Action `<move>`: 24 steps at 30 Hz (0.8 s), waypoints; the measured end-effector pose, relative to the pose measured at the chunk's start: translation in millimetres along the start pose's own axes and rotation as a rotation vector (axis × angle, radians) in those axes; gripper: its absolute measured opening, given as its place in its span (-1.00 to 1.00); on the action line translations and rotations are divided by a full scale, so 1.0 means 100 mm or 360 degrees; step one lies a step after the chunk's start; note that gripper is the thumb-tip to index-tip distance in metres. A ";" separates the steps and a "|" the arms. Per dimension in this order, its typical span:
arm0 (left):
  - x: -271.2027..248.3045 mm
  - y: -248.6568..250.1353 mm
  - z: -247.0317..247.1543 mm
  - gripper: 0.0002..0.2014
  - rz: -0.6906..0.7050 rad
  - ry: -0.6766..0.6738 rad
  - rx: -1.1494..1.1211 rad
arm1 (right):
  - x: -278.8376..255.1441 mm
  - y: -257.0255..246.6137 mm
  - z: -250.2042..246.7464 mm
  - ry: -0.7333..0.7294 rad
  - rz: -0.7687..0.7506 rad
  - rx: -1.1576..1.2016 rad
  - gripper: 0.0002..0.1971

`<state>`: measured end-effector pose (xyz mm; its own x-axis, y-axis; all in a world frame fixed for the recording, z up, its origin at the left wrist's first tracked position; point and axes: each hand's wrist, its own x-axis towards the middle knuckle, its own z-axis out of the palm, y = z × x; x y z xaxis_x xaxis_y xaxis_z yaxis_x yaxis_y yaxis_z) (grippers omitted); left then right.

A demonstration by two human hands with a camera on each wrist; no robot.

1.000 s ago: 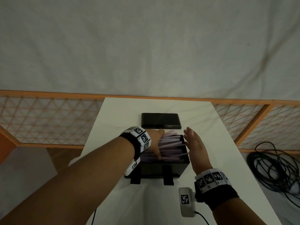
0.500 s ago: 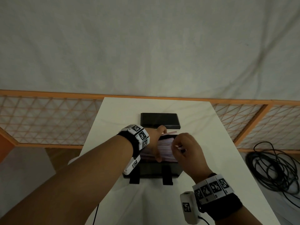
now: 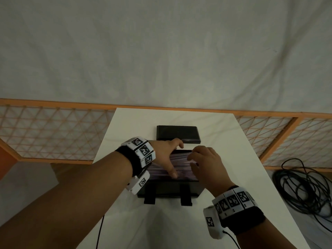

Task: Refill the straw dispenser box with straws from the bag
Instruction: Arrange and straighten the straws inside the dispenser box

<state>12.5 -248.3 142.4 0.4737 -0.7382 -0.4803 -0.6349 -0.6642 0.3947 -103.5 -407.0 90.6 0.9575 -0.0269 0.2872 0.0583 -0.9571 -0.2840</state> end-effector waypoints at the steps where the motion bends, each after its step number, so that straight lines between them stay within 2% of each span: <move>1: -0.04 -0.05 -0.01 -0.23 0.0031 0.0070 0.0061 | -0.02 -0.02 -0.03 -0.0023 -0.0062 0.0047 -0.82; 3: -0.11 -0.17 -0.01 -0.54 0.0037 0.0167 0.0257 | -0.07 -0.10 -0.05 -0.0255 -0.0186 0.0110 -0.89; 5: -0.15 -0.28 0.02 -0.62 -0.0018 0.0201 0.0393 | -0.12 -0.21 0.01 -0.0591 -0.0253 0.0080 -0.79; 9: -0.10 -0.45 0.14 -0.48 -0.0178 0.0125 0.0443 | 0.00 -0.45 0.17 -0.0984 -0.0227 -0.0042 -0.60; 12: -0.03 -0.54 0.22 -0.37 -0.0218 0.0106 0.0389 | 0.12 -0.56 0.26 -0.1204 -0.0174 -0.0153 -0.68; 14: 0.01 -0.56 0.28 -0.45 -0.0223 0.0120 0.0378 | 0.18 -0.58 0.30 -0.1346 -0.0101 -0.0223 -0.74; 16: 0.05 -0.57 0.34 -0.57 -0.0220 0.0152 0.0388 | 0.25 -0.58 0.35 -0.1469 0.0012 -0.0225 -0.81; 19: 0.07 -0.59 0.43 -0.66 -0.0190 0.0257 0.0413 | 0.34 -0.57 0.41 -0.1582 0.0164 -0.0183 -0.74; 24: 0.11 -0.61 0.48 -0.70 -0.0174 0.0386 0.0473 | 0.39 -0.55 0.47 -0.1604 0.0181 -0.0161 -0.75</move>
<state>27.5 -210.5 75.5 0.6561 -0.6951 -0.2941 -0.7048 -0.7036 0.0907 -55.5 -341.7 74.1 0.7509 0.0917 -0.6540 -0.0275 -0.9851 -0.1697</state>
